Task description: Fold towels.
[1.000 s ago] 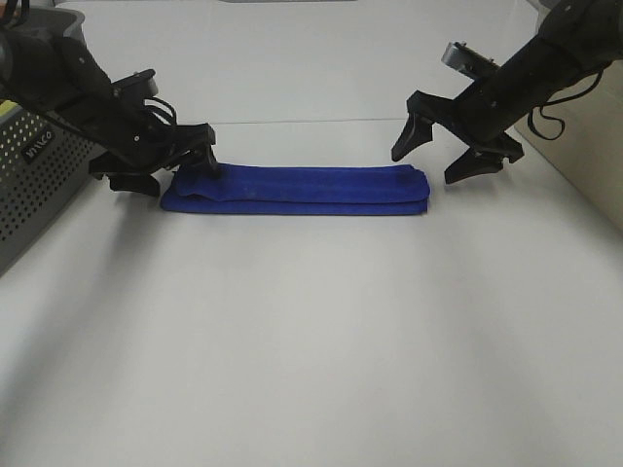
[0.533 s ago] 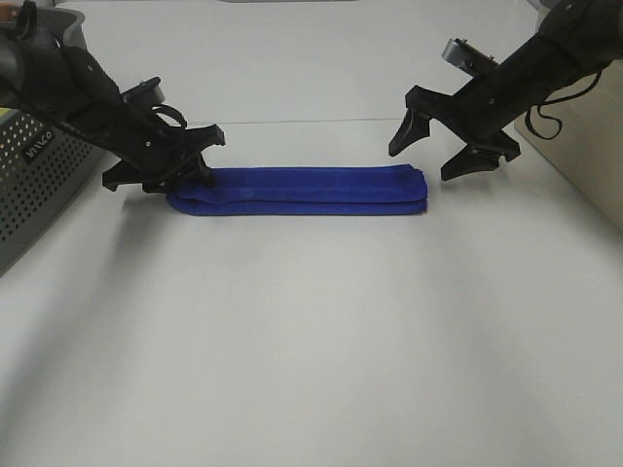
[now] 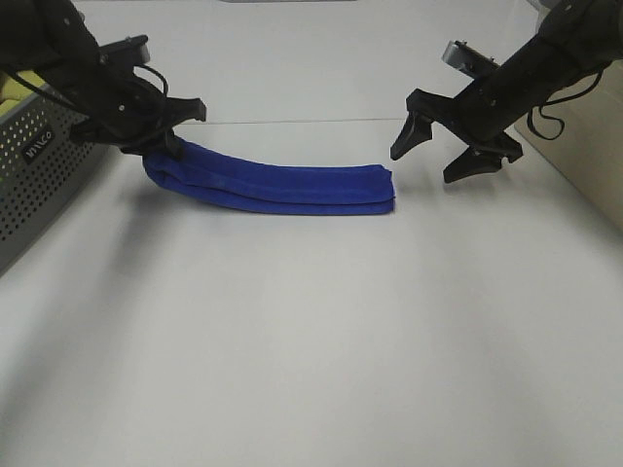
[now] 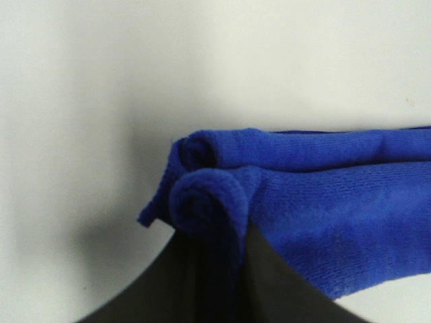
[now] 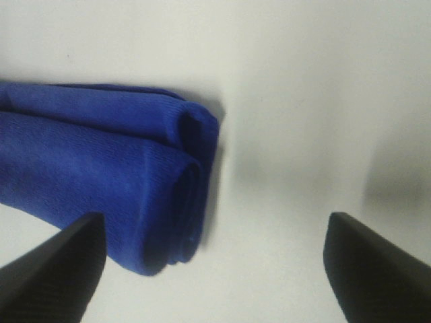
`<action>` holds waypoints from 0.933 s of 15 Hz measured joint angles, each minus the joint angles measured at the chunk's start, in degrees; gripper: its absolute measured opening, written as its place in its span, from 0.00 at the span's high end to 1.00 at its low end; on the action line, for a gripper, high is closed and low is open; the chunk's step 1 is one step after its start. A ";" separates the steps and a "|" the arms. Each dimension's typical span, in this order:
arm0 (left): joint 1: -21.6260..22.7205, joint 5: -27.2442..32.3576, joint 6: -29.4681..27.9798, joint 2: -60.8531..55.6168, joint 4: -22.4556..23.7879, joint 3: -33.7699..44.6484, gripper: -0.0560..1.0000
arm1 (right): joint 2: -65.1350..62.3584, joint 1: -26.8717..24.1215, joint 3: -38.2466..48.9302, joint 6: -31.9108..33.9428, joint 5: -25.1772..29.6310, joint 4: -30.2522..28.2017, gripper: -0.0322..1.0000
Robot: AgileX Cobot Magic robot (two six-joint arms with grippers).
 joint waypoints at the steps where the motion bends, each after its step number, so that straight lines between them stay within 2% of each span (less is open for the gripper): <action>1: 0.00 1.78 -0.92 -1.60 1.66 -0.23 0.85 | 0.00 0.00 0.00 0.23 0.29 -0.17 0.17; 3: 0.00 7.79 -1.72 -3.38 2.52 -3.32 0.85 | 0.00 0.00 0.00 1.09 0.46 -0.40 0.17; 5: -0.92 13.69 -5.21 -3.55 3.04 -8.19 0.85 | 0.00 0.00 0.00 1.20 1.49 -0.40 0.17; 8: -5.90 17.48 -10.37 -2.12 2.52 -14.73 0.85 | 0.00 0.00 0.00 1.26 3.50 -0.52 0.17; 11: -10.08 21.43 -13.64 5.56 1.38 -23.95 0.85 | 0.00 0.00 0.00 1.26 3.55 -0.57 0.17; 14: -13.01 21.89 -14.73 12.55 -1.38 -31.91 0.85 | 0.00 0.00 0.00 1.26 4.18 -0.57 0.17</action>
